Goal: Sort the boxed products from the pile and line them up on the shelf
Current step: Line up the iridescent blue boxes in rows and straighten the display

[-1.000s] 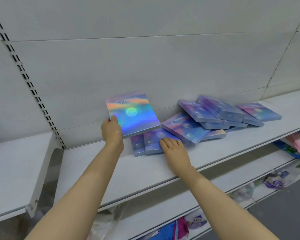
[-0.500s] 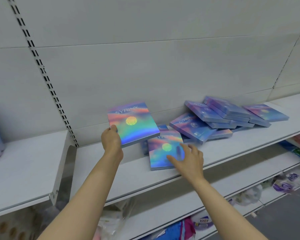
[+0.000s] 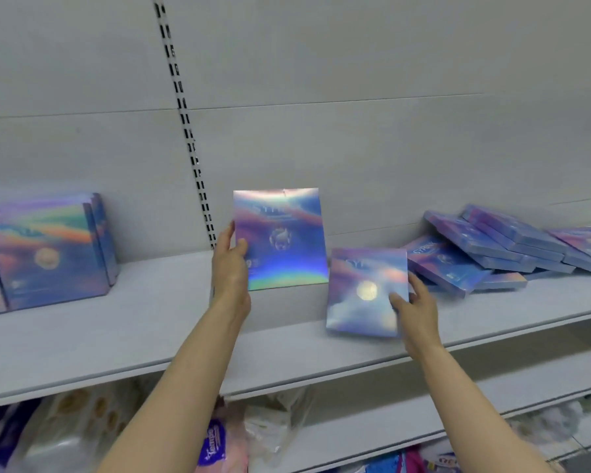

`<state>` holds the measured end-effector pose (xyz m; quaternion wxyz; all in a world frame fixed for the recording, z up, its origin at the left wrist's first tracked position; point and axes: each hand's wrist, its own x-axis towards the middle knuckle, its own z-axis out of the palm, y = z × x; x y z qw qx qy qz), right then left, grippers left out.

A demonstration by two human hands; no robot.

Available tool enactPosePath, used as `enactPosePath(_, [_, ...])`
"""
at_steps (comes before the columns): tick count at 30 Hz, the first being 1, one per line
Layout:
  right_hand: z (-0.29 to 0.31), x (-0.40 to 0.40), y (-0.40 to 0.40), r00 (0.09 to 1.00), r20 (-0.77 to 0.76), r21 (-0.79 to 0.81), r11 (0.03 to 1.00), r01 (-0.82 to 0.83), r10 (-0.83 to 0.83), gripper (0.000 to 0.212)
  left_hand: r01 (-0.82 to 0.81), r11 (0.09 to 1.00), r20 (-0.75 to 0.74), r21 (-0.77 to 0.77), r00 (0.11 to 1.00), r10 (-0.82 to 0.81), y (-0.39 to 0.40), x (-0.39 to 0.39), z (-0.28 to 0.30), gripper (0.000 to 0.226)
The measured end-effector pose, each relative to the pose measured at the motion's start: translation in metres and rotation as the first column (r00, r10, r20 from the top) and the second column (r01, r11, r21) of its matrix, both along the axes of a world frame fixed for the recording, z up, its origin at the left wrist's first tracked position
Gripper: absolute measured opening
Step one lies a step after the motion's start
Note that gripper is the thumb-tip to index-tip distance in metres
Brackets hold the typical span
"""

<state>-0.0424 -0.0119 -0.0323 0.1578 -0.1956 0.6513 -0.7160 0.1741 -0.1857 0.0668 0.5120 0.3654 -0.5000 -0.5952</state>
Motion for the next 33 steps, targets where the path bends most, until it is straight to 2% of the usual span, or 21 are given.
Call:
enactPosePath(3, [0.020,0.031,-0.003,0.999,0.050,-0.217,0.976,-0.007,0.018,0.066,-0.087,0.989,-0.100,-0.120,0.992,0.075,-0.010,0.037,0.015,0.039])
enactPosePath(6, [0.044,0.060,-0.019,0.997,0.043,-0.308,0.950,-0.053,0.070,0.065,-0.101,0.974,-0.134,-0.205,0.988,0.075,-0.028,0.077,0.023,0.035])
enactPosePath(11, [0.067,0.116,-0.061,0.987,-0.038,-0.324,0.932,-0.160,0.156,0.065,-0.219,0.964,-0.200,-0.152,0.962,0.187,-0.067,0.145,0.023,0.039])
enactPosePath(17, [0.075,0.193,-0.106,0.975,-0.031,-0.371,0.904,-0.214,0.218,0.066,-0.313,0.942,-0.257,-0.119,0.926,0.275,-0.105,0.227,0.014,0.041])
enactPosePath(23, [0.081,0.264,-0.141,0.953,-0.045,-0.346,0.890,-0.297,0.300,0.065,-0.409,0.907,-0.277,-0.102,0.887,0.369,-0.138,0.304,0.004,0.040])
enactPosePath(28, [0.079,0.312,-0.168,0.935,-0.074,-0.312,0.883,-0.351,0.346,0.068,-0.459,0.881,-0.253,-0.118,0.871,0.420,-0.162,0.370,-0.007,0.040])
enactPosePath(33, [0.076,0.350,-0.186,0.920,-0.083,-0.285,0.876,-0.389,0.382,0.069,-0.483,0.862,-0.163,-0.154,0.873,0.460,-0.187,0.426,-0.021,0.038])
